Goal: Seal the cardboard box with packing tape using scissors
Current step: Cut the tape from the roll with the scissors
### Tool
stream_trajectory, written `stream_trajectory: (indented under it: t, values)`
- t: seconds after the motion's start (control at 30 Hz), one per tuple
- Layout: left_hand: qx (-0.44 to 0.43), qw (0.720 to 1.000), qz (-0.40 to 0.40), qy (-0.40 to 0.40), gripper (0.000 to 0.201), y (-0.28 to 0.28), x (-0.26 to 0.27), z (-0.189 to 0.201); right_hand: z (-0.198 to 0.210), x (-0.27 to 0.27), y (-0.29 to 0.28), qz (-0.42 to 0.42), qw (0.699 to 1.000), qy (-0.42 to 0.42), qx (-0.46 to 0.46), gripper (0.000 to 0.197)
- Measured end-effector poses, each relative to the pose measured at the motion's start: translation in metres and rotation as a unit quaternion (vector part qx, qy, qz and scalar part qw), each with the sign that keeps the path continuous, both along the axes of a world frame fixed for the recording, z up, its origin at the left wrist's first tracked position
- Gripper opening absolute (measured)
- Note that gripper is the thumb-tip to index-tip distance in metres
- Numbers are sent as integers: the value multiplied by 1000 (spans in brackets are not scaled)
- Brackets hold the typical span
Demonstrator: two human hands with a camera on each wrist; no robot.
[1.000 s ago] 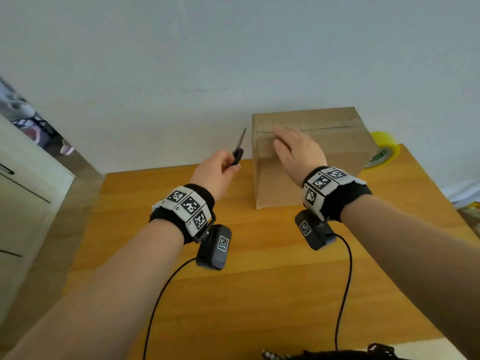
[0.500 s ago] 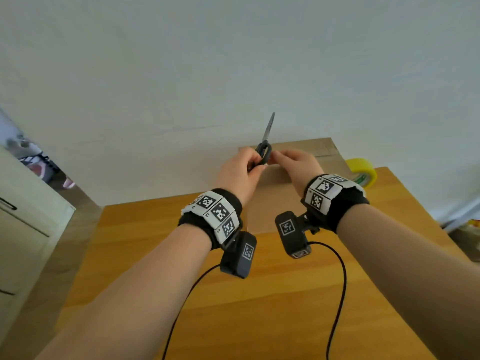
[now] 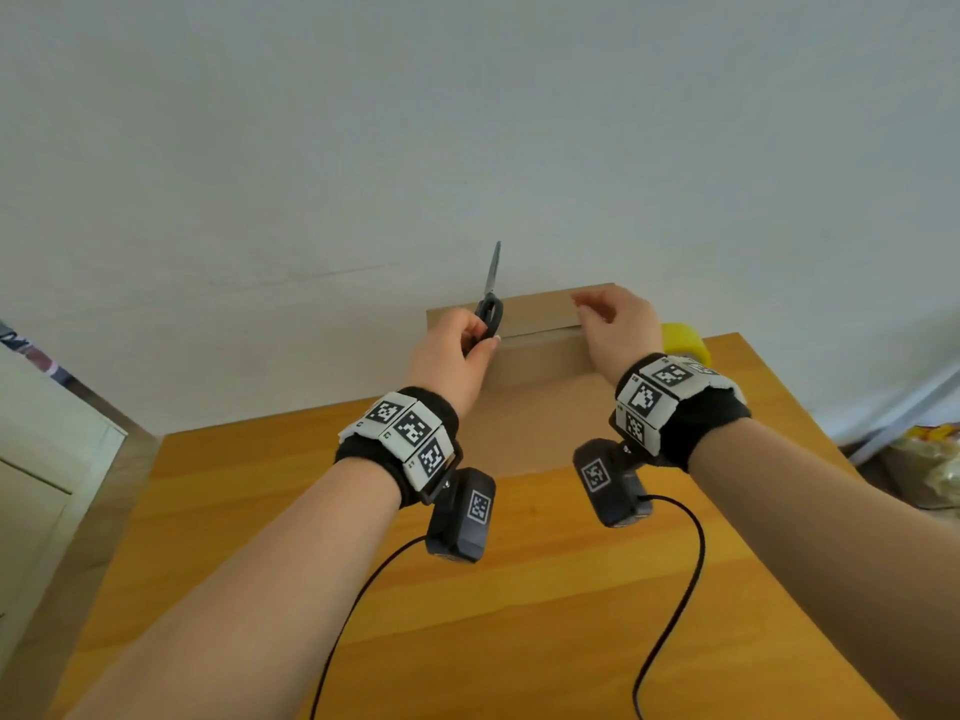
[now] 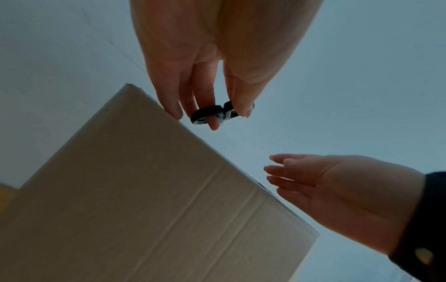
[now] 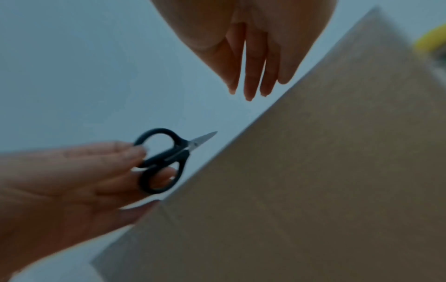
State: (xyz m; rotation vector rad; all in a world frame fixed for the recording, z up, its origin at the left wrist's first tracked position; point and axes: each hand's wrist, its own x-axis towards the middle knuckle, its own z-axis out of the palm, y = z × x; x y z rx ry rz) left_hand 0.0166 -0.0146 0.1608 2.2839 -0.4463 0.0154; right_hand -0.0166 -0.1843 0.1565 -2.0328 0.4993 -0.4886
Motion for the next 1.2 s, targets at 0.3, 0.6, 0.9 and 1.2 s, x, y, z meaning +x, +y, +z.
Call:
stream_trajectory:
  t: [0.3,0.6,0.9,1.2]
  values:
    - [-15,999,-44,-28,9,-58,-8,8,-3,-8,-34,17,988,-14,155,28]
    - [-31,999,-38,14,12,-99,-8,-5,-7,-8,-65,22,848,-94,522,24]
    - [-40,998,-46,0,8,-116,-12,-6,-24,-10,-77,16,912,-46,408,28]
    - [-58,996,-73,16,8,-134,-21,-13,-29,-10,-90,39,913,-36,404,27]
